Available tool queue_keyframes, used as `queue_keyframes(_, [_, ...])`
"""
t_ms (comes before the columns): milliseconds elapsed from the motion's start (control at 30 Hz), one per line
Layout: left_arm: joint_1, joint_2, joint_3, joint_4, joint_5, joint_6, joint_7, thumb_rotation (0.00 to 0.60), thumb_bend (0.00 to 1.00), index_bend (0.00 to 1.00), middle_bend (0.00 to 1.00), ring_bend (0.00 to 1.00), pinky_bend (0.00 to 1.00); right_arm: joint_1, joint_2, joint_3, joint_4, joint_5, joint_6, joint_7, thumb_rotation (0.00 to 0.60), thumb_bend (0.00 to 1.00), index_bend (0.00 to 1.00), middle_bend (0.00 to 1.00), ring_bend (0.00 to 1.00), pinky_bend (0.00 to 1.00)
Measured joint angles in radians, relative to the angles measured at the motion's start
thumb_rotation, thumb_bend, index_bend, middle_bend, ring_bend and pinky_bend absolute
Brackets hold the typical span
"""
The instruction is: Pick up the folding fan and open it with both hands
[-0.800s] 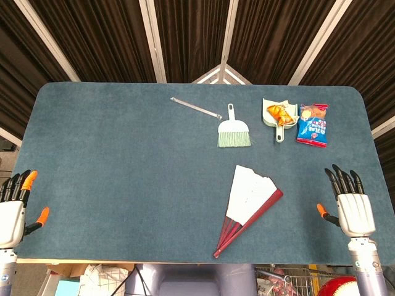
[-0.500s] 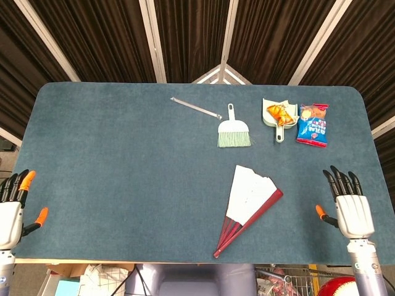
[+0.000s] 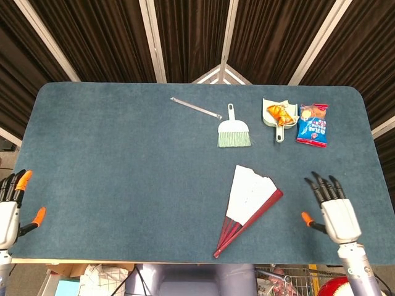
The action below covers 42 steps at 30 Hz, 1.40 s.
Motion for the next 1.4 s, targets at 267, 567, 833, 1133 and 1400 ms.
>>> queue_keyframes(267, [0.004, 0.011, -0.008, -0.004, -0.028, -0.005, -0.012, 0.600, 0.45, 0.07, 0.02, 0.00, 0.03, -0.014, -0.077, -0.081, 0.163, -0.145, 0.088, 0.120, 0.600, 0.26, 0.19, 0.07, 0.16, 0.09])
queue_keyframes(567, [0.004, 0.009, -0.012, -0.002, -0.028, -0.002, -0.016, 0.600, 0.45, 0.07, 0.02, 0.00, 0.03, -0.035, -0.151, -0.129, 0.221, -0.202, 0.098, 0.031, 0.600, 0.27, 0.21, 0.07, 0.16, 0.09])
queue_keyframes(833, [0.003, 0.008, -0.016, -0.001, -0.038, -0.005, -0.017, 0.600, 0.45, 0.08, 0.02, 0.00, 0.03, -0.023, -0.246, -0.142, 0.301, -0.240, 0.076, -0.024, 0.600, 0.27, 0.31, 0.07, 0.16, 0.09])
queue_keyframes(1133, [0.001, 0.000, -0.020, 0.000, -0.046, -0.007, -0.007, 0.600, 0.45, 0.08, 0.02, 0.00, 0.03, 0.027, -0.326, -0.139, 0.356, -0.249, 0.000, -0.062, 0.600, 0.27, 0.35, 0.07, 0.16, 0.09])
queue_keyframes(1400, [-0.003, -0.011, -0.025, 0.003, -0.059, -0.012, 0.011, 0.600, 0.45, 0.08, 0.02, 0.00, 0.03, 0.069, -0.375, -0.130, 0.398, -0.227, -0.044, -0.047, 0.600, 0.26, 0.38, 0.08, 0.16, 0.09])
